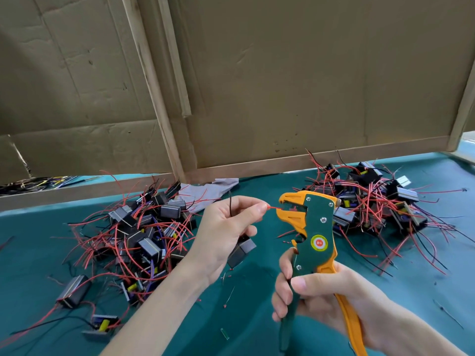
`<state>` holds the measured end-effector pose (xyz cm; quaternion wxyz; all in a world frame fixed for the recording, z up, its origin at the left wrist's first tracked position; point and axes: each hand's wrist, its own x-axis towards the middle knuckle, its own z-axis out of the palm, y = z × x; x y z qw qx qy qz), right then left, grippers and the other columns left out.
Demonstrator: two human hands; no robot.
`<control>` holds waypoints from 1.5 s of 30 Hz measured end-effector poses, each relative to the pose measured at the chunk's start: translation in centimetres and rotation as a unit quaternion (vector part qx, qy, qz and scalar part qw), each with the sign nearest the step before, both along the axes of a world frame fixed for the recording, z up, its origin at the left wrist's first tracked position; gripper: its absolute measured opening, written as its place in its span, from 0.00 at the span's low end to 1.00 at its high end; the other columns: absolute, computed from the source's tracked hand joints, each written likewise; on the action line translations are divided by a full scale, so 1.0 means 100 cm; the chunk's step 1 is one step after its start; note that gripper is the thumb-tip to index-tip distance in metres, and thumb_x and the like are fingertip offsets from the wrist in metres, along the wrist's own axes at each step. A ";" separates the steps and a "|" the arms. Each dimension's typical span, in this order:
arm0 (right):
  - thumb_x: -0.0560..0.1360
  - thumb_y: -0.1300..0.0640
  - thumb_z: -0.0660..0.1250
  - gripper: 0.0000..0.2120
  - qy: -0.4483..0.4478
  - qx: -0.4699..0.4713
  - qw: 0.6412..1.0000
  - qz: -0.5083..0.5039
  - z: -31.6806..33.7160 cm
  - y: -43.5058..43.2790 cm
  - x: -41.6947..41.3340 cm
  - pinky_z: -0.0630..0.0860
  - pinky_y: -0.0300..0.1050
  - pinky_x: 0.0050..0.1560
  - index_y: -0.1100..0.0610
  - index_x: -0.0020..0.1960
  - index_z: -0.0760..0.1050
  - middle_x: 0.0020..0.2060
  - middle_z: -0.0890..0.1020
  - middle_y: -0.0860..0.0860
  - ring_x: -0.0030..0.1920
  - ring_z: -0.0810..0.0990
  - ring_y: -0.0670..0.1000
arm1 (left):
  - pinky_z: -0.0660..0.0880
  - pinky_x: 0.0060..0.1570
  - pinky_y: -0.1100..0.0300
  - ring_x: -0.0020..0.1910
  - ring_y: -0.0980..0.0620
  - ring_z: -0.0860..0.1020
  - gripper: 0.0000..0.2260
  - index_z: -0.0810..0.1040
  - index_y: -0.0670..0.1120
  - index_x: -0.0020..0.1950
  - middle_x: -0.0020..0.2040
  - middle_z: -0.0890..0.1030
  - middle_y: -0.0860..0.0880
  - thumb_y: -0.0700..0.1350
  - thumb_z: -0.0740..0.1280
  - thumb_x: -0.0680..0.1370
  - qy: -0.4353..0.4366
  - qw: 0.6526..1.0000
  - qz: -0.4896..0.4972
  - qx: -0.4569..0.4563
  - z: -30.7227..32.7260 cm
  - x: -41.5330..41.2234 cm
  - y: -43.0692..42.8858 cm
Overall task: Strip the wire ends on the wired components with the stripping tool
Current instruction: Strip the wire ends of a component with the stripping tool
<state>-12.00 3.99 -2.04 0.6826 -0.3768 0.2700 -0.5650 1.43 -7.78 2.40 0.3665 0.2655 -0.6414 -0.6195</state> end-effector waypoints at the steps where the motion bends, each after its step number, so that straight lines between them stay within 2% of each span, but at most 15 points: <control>1: 0.65 0.66 0.72 0.09 0.002 0.000 1.000 -0.002 0.001 0.000 0.001 0.77 0.57 0.46 0.62 0.42 0.73 0.33 0.75 0.62 0.37 0.77 0.61 | 0.71 0.31 0.70 0.27 0.60 0.71 0.05 0.84 0.49 0.37 0.29 0.77 0.57 0.43 0.72 0.72 0.000 1.000 -0.002 0.003 0.000 0.000 0.001; 3: 0.64 0.66 0.74 0.11 0.004 0.000 1.000 -0.003 0.001 0.000 0.001 0.77 0.58 0.45 0.62 0.42 0.73 0.33 0.75 0.62 0.36 0.77 0.61 | 0.68 0.29 0.70 0.26 0.59 0.69 0.02 0.84 0.49 0.36 0.29 0.76 0.57 0.46 0.73 0.67 0.006 1.000 -0.013 0.014 0.002 0.000 0.003; 8: 0.65 0.62 0.78 0.13 0.025 -0.017 0.999 0.012 -0.004 -0.001 -0.002 0.76 0.58 0.47 0.61 0.43 0.75 0.34 0.77 0.61 0.38 0.78 0.61 | 0.66 0.28 0.70 0.25 0.58 0.65 0.06 0.85 0.48 0.37 0.29 0.75 0.55 0.49 0.74 0.63 0.013 0.999 -0.023 0.028 0.004 0.002 0.003; 18: 0.70 0.61 0.75 0.09 0.073 -0.044 0.996 0.029 -0.010 -0.003 -0.008 0.76 0.58 0.50 0.59 0.45 0.75 0.36 0.79 0.59 0.40 0.79 0.60 | 0.66 0.28 0.70 0.25 0.57 0.67 0.02 0.83 0.51 0.34 0.29 0.73 0.57 0.49 0.73 0.66 -0.003 0.998 -0.049 0.027 0.005 0.003 0.002; 24: 0.69 0.59 0.76 0.10 0.102 -0.032 0.994 0.023 -0.008 -0.001 -0.011 0.76 0.57 0.48 0.59 0.44 0.75 0.35 0.79 0.59 0.39 0.79 0.60 | 0.66 0.27 0.70 0.26 0.57 0.66 0.04 0.81 0.49 0.34 0.28 0.73 0.57 0.48 0.73 0.66 -0.019 0.998 -0.065 0.015 0.006 0.006 -0.001; 27: 0.69 0.55 0.77 0.12 0.131 -0.016 0.991 0.014 -0.004 0.002 -0.012 0.76 0.54 0.44 0.59 0.40 0.74 0.31 0.77 0.58 0.35 0.78 0.59 | 0.64 0.26 0.69 0.26 0.57 0.66 0.06 0.80 0.48 0.34 0.28 0.71 0.55 0.50 0.73 0.65 -0.038 0.996 -0.078 0.005 0.008 0.008 -0.004; 30: 0.66 0.51 0.80 0.17 0.138 0.014 0.990 -0.017 -0.001 0.007 -0.006 0.76 0.50 0.35 0.58 0.35 0.73 0.25 0.73 0.58 0.26 0.75 0.56 | 0.63 0.28 0.69 0.27 0.56 0.65 0.08 0.81 0.49 0.34 0.30 0.70 0.53 0.52 0.74 0.63 -0.064 0.994 -0.089 -0.013 0.011 0.012 -0.007; 32: 0.63 0.49 0.81 0.21 0.120 0.044 0.990 -0.054 0.000 0.008 0.002 0.73 0.47 0.29 0.58 0.31 0.70 0.22 0.69 0.57 0.21 0.71 0.54 | 0.63 0.28 0.69 0.28 0.57 0.65 0.07 0.80 0.49 0.37 0.31 0.70 0.53 0.50 0.74 0.65 -0.071 0.993 -0.097 -0.020 0.011 0.012 -0.008; 35: 0.57 0.44 0.81 0.27 0.089 0.117 0.980 -0.134 -0.003 0.005 0.008 0.65 0.40 0.22 0.57 0.28 0.64 0.20 0.61 0.53 0.18 0.62 0.50 | 0.65 0.29 0.67 0.28 0.57 0.63 0.12 0.69 0.45 0.44 0.34 0.71 0.51 0.46 0.71 0.73 -0.016 0.991 -0.118 0.053 0.002 0.006 -0.008; 36: 0.55 0.44 0.81 0.27 0.079 0.126 0.979 -0.142 -0.004 0.004 0.008 0.65 0.41 0.22 0.56 0.28 0.65 0.20 0.61 0.53 0.18 0.61 0.50 | 0.65 0.29 0.66 0.28 0.57 0.63 0.12 0.64 0.45 0.43 0.35 0.71 0.50 0.46 0.68 0.75 0.007 0.988 -0.125 0.091 -0.003 0.002 -0.008; 38: 0.55 0.46 0.83 0.25 0.036 0.118 0.984 -0.127 -0.008 0.000 0.005 0.70 0.46 0.25 0.58 0.29 0.69 0.22 0.65 0.55 0.21 0.66 0.53 | 0.64 0.29 0.66 0.27 0.57 0.63 0.10 0.62 0.46 0.42 0.37 0.72 0.49 0.47 0.60 0.78 0.031 0.987 -0.105 0.116 -0.012 -0.006 -0.008; 41: 0.57 0.53 0.84 0.19 -0.031 0.097 0.990 -0.096 -0.011 -0.007 0.001 0.77 0.53 0.35 0.59 0.35 0.75 0.29 0.73 0.58 0.30 0.75 0.58 | 0.63 0.29 0.67 0.28 0.57 0.63 0.10 0.66 0.44 0.40 0.37 0.73 0.49 0.40 0.55 0.82 0.006 0.999 -0.030 0.033 -0.021 -0.007 -0.012; 43: 0.60 0.56 0.82 0.17 -0.031 0.067 0.994 -0.087 -0.011 -0.007 -0.004 0.78 0.55 0.39 0.60 0.38 0.76 0.32 0.74 0.59 0.34 0.77 0.59 | 0.63 0.31 0.67 0.29 0.58 0.63 0.09 0.71 0.44 0.40 0.35 0.75 0.54 0.39 0.60 0.81 -0.010 0.999 -0.009 -0.044 -0.019 -0.003 -0.015; 45: 0.66 0.57 0.79 0.14 -0.017 0.030 0.998 -0.060 -0.008 -0.004 -0.007 0.78 0.56 0.43 0.60 0.41 0.75 0.34 0.75 0.60 0.37 0.77 0.60 | 0.64 0.33 0.67 0.29 0.59 0.66 0.07 0.75 0.47 0.40 0.35 0.77 0.56 0.44 0.64 0.78 -0.019 0.993 -0.005 -0.114 -0.012 0.001 -0.014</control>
